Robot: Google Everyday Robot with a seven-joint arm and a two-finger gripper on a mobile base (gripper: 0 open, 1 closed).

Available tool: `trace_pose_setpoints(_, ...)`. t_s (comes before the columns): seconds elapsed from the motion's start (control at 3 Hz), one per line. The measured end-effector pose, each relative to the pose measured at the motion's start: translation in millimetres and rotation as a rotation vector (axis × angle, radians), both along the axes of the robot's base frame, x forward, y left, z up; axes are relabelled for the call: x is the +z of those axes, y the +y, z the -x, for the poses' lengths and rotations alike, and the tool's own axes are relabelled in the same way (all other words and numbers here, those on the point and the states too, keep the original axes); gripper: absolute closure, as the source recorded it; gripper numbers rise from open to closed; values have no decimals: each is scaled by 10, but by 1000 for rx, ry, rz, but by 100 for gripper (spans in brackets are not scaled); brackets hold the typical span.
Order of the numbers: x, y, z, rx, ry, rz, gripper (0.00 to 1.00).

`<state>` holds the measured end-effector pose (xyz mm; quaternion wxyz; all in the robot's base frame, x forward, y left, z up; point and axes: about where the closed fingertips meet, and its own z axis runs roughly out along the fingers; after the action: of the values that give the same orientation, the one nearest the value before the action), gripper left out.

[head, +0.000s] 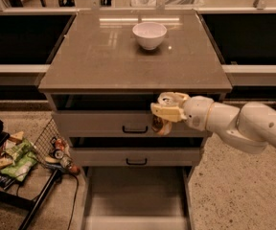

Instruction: Pick orange can from bottom drawer and place on counter

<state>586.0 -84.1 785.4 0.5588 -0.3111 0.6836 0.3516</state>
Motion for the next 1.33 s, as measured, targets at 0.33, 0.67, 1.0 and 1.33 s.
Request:
trace_pose_setpoints(0.33, 66, 27, -7, 0, 7, 2, 100)
trace_pose_setpoints(0.67, 67, 37, 62, 10, -4, -51, 100)
trace_pose_setpoints(1.0, 652, -36, 60, -19, -50, -92, 100)
trace_pose_setpoints(1.33, 1172, 117, -117, -10, -94, -105, 100)
